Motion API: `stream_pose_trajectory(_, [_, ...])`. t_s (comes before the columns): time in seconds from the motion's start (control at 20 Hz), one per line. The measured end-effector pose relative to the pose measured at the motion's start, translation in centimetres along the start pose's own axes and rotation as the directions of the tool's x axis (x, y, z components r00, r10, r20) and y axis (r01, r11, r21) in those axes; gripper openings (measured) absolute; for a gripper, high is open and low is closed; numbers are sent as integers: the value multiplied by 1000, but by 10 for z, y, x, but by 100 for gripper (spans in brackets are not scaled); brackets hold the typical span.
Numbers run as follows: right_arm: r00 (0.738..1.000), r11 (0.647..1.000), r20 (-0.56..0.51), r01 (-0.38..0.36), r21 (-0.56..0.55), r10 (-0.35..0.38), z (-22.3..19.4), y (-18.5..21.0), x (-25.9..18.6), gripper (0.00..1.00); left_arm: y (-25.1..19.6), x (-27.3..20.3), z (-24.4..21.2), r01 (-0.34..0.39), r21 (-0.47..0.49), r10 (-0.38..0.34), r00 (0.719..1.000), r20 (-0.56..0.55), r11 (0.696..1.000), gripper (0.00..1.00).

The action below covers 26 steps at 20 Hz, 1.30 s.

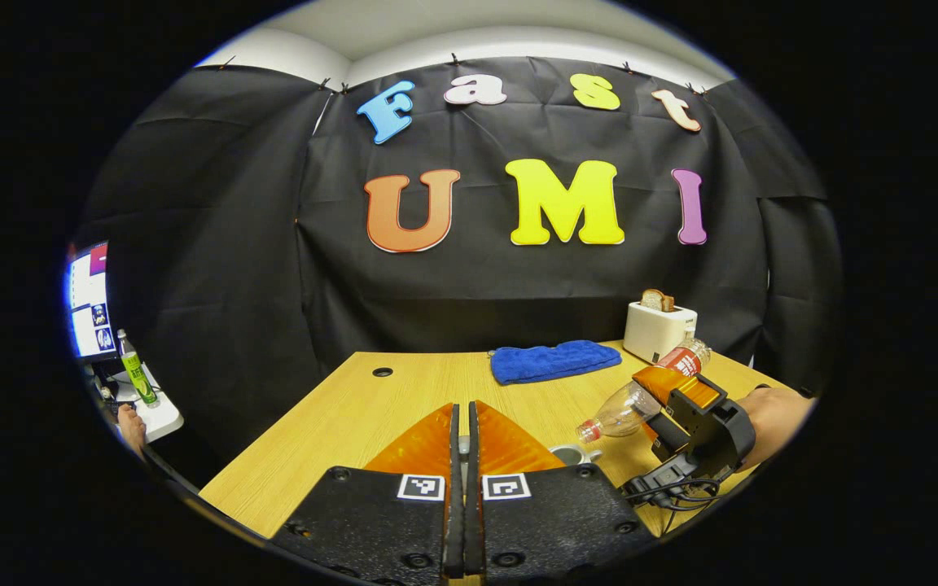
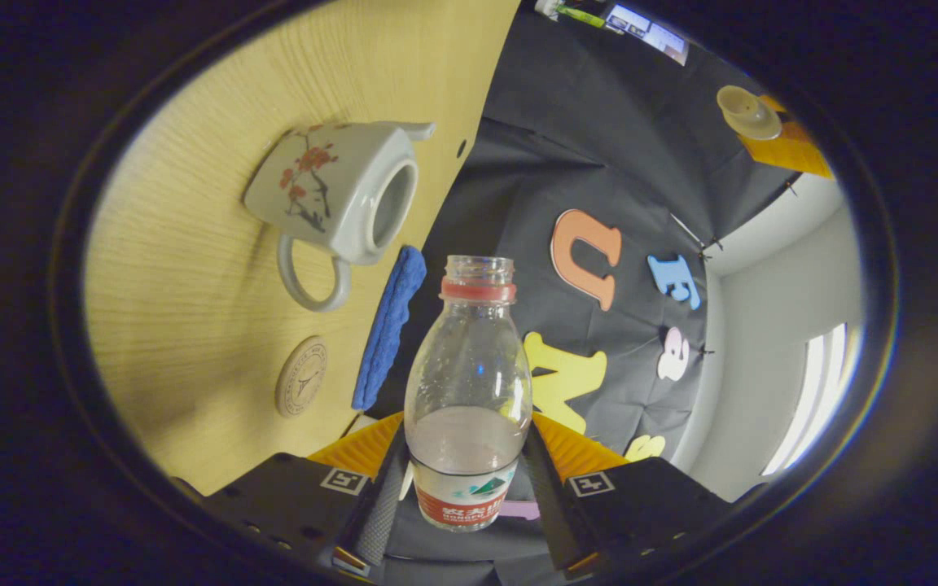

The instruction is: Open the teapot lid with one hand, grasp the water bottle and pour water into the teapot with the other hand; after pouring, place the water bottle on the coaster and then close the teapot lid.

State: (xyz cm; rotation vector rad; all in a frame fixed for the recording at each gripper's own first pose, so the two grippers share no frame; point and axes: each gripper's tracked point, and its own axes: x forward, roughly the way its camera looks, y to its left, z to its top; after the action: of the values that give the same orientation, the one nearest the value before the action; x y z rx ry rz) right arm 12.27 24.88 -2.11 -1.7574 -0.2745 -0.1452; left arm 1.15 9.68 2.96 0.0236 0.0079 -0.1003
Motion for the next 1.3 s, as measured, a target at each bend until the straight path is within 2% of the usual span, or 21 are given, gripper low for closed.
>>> stream_pose_trajectory(0.65, [999,988,18,43,-147,-40,3,-10,6,74,5,2,-4,-17,11,17,1000,-10,1000,3])
stream_pose_trajectory(0.95, [996,971,44,89,-224,-81,5,-18,7,74,3,4,-6,-16,30,17,1000,-16,999,3])
stream_pose_trajectory(1.3, [993,958,55,113,-263,-101,10,-23,3,75,3,6,-9,-20,46,22,999,-26,999,3])
